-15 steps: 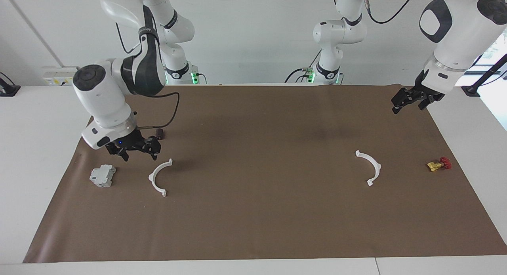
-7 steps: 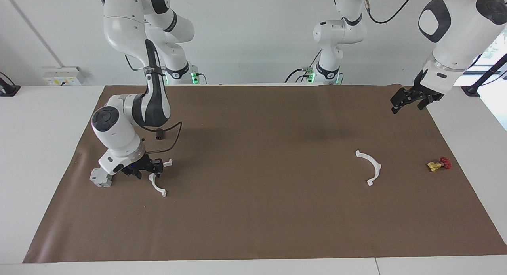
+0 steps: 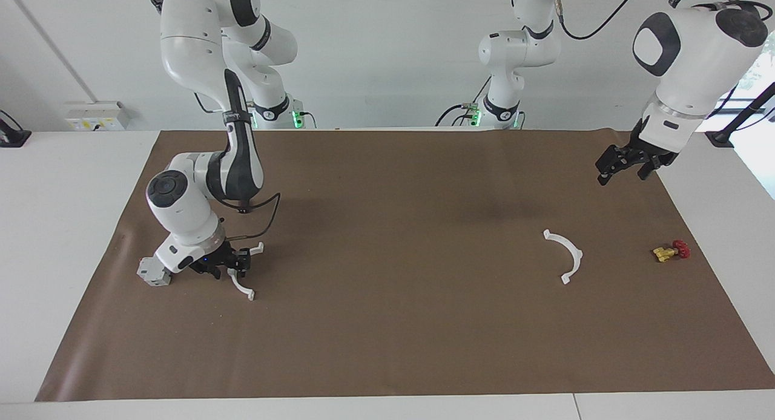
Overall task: Assemble drain pipe with both arms
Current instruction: 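Grasp the white clamp half with the left gripper while the right gripper grasps its half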
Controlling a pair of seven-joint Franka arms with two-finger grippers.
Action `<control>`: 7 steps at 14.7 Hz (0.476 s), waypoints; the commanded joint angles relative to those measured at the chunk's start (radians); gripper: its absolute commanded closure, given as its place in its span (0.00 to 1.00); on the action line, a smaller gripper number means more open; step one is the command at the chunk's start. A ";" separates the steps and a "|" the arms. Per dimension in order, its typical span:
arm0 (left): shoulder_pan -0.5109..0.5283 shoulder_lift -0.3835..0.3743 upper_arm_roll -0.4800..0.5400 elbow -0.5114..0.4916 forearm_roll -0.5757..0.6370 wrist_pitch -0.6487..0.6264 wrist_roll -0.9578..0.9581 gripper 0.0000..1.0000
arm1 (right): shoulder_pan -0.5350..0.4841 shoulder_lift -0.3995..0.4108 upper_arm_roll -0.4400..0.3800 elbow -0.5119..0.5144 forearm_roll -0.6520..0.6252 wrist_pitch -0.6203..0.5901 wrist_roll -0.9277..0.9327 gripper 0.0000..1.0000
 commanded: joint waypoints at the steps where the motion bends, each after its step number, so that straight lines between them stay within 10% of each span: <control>1: -0.005 0.057 0.002 -0.066 0.003 0.139 0.002 0.00 | -0.011 -0.014 0.006 -0.036 0.019 0.029 -0.040 0.44; 7: 0.004 0.192 0.004 -0.163 0.003 0.432 -0.001 0.00 | -0.006 -0.016 0.009 -0.025 0.019 0.012 -0.040 0.88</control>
